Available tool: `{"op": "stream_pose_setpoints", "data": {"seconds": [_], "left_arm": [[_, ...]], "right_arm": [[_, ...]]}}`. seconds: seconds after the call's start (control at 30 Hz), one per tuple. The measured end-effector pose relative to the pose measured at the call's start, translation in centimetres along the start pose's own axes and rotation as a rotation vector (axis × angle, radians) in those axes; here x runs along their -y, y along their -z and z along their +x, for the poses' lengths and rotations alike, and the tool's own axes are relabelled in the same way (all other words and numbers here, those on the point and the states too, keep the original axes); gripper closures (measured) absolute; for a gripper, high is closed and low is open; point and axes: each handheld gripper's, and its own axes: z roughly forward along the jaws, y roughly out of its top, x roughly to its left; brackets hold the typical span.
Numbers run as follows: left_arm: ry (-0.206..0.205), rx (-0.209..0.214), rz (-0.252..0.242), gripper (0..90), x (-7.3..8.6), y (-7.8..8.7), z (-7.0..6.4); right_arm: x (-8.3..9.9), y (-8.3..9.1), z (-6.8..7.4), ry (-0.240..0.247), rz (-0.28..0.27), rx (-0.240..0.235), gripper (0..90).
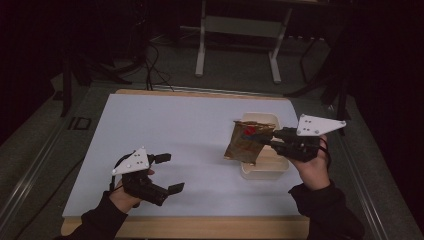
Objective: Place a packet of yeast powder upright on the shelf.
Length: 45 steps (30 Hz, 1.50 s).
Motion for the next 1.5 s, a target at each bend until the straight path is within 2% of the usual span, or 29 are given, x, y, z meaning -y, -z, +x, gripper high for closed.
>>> {"op": "stream_pose_setpoints", "data": {"seconds": [0.07,0.1,0.23,0.3,0.47,0.57,0.67,0.7,0.9,1.27,1.5], "left_arm": [[-0.006,-0.002,-0.016,1.4,0.6,0.0,0.2],[-0.015,-0.01,-0.031,1.4,0.9,0.0,0.3],[-0.038,-0.019,-0.036,1.4,1.5,0.0,0.4],[-0.042,-0.008,-0.047,1.5,1.9,-0.1,0.4],[-0.022,0.004,-0.046,2.5,2.9,-0.4,0.5],[-0.004,0.005,-0.047,2.5,3.4,-0.5,0.7],[0.001,-0.001,-0.045,2.5,3.7,-0.5,1.0],[0.002,-0.002,-0.045,2.5,3.7,-0.5,1.0],[0.017,-0.008,-0.048,2.5,3.8,-0.4,1.3],[0.028,-0.004,-0.036,2.5,4.1,-0.6,1.5],[0.029,-0.003,-0.038,2.5,4.1,-0.6,1.4]], "right_arm": [[0.3,0.2,-0.8,0.013,0.006,0.01,79.7],[0.5,0.4,-1.5,0.016,0.016,0.032,79.6],[0.9,0.7,-2.6,0.02,0.022,0.045,79.7],[1.1,1.0,-3.2,0.038,0.022,0.051,79.7],[1.8,1.7,-4.9,0.062,0.053,0.107,79.6],[2.1,1.7,-5.6,0.062,0.074,0.121,79.6],[2.2,1.6,-5.8,0.06,0.08,0.123,79.7],[2.5,1.4,-6.2,0.068,0.104,0.125,79.7],[3.3,0.4,-6.9,0.082,0.145,0.123,79.7],[4.2,-1.6,-7.4,0.072,0.166,0.095,79.6],[4.7,-2.3,-7.6,0.046,0.145,0.075,79.6]]}}
